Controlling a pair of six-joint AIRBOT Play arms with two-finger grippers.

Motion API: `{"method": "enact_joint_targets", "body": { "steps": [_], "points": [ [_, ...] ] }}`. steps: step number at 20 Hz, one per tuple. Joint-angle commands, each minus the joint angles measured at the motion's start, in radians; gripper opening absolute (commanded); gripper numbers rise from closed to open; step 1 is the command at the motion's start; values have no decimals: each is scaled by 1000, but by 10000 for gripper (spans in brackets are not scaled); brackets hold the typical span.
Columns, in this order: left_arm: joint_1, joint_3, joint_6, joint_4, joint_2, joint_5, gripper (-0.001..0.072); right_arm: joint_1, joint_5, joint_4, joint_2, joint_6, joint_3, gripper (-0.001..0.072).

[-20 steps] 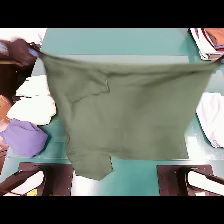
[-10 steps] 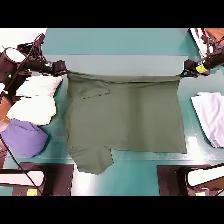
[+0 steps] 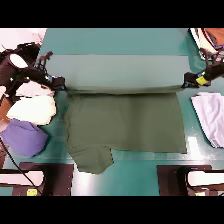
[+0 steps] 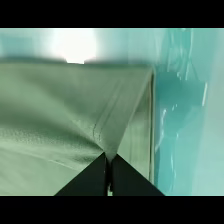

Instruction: Fold the shirts.

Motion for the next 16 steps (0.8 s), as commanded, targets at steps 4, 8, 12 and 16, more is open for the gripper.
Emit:
{"method": "enact_joint_targets", "body": {
  "steps": [4,8,12,16],
  "points": [
    [-60,-158,-43,11,16,-44,186,-4,-60,50,97,-1,-214,372],
    [-59,-223,-103,95,191,-111,475,-35,18,79,197,-2,-223,469],
    [-59,-509,-213,89,498,-162,475,-53,-34,79,360,-2,-296,468],
    [-59,-811,-310,70,750,-194,475,-53,-90,82,434,-2,-365,450]
  ]
}}
